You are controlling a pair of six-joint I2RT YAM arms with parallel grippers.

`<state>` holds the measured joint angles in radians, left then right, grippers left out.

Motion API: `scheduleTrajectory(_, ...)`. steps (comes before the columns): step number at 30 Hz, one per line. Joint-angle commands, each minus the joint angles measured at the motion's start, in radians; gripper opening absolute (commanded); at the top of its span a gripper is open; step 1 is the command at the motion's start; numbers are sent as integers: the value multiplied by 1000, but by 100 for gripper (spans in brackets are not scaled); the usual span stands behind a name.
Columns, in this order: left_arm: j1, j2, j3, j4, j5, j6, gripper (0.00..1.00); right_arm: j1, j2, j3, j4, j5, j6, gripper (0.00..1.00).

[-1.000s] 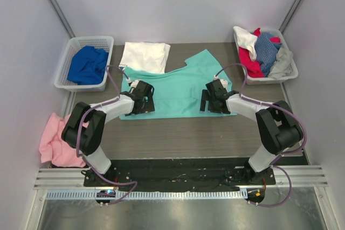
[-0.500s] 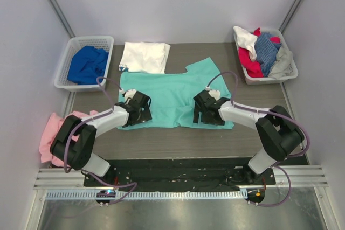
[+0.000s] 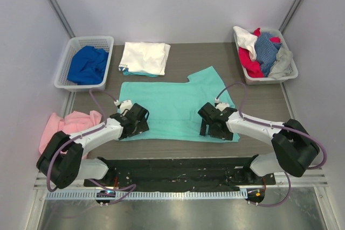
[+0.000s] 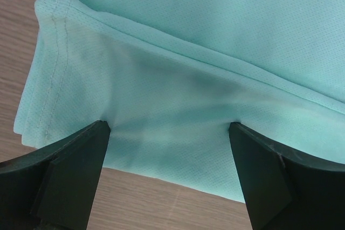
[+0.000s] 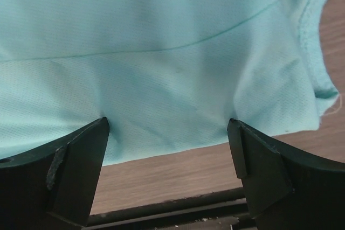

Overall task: Fold and stack the t-shirts
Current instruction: Fold the tshirt

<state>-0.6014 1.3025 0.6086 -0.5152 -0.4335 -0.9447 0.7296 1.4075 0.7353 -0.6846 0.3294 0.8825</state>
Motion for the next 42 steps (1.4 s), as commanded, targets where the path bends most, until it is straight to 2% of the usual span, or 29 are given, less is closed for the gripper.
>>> scheduleTrajectory(1,-21,-37,-44,-108,24,-62,100,4,-65,-43,-153,62,62,99)
scheduleTrajectory(9,-103,-91,-46,-141,32,-89,100,4,-146,-39,-197,95,64,99)
scheduleTrajectory(12,-141,-115,-4,-181,10,-95,100,4,-189,-10,-205,97,47,99)
scheduleTrajectory(15,-187,-159,92,-273,-43,-91,100,2,-254,63,-228,105,24,99)
scheduleTrajectory(20,-205,-219,321,-420,-114,-43,100,2,-292,242,-225,227,-65,100)
scheduleTrajectory(25,-202,-243,457,-404,-246,40,100,-56,-146,421,-126,342,-206,100)
scheduleTrajectory(26,-189,-238,462,-385,-293,73,100,-80,-119,440,-49,335,-264,100)
scheduleTrajectory(30,-72,-157,494,-252,-246,199,100,-257,37,547,164,118,-349,100)
scheduleTrajectory(32,9,-99,520,-188,-203,228,100,-335,170,608,233,79,-373,100)
scheduleTrajectory(36,74,-16,574,-141,-114,271,100,-398,414,885,266,-10,-522,98)
scheduleTrajectory(42,77,14,583,-141,-93,300,100,-458,686,1136,258,-113,-626,92)
